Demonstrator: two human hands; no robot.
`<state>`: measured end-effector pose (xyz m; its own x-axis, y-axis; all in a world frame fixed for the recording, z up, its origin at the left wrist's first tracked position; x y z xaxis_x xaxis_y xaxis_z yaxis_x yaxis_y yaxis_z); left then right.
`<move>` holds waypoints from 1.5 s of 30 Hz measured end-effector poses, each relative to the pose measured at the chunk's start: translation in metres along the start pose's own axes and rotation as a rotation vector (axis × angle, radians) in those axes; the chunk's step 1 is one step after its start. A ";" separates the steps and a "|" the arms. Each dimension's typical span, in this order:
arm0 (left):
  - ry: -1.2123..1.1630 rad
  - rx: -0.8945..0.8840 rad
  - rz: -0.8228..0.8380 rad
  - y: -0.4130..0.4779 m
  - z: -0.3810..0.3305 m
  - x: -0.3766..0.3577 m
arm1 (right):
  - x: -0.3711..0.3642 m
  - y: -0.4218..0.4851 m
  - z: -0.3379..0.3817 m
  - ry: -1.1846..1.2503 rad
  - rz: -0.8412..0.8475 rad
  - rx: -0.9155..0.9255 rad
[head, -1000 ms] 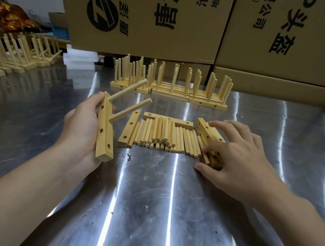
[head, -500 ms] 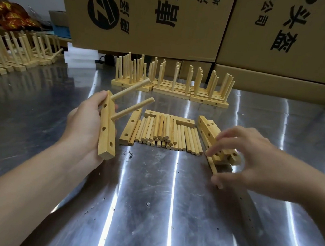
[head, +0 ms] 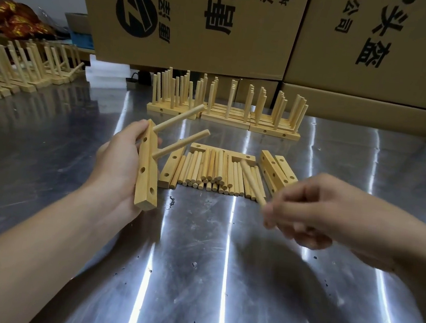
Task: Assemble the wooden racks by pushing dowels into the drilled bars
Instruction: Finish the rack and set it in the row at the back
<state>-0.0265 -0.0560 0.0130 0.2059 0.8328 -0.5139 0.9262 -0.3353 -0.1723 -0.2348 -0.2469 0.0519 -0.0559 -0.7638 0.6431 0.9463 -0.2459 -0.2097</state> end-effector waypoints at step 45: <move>0.089 -0.062 0.139 -0.033 0.017 -0.024 | -0.074 0.000 0.043 -0.278 -0.387 0.488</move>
<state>-0.0676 -0.0727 0.0168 0.3579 0.8167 -0.4527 0.9039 -0.4247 -0.0515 -0.2172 -0.1641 0.0360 -0.3969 -0.4775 0.7839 0.9135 -0.1228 0.3878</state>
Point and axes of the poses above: each hand's wrist, its own y-axis towards the middle knuckle, its own x-axis out of the back of the hand, z = x × y, the point moved 4 cm from there along y, towards the middle knuckle, and after that the axes turned 10 degrees about -y, right-handed, at the moved point
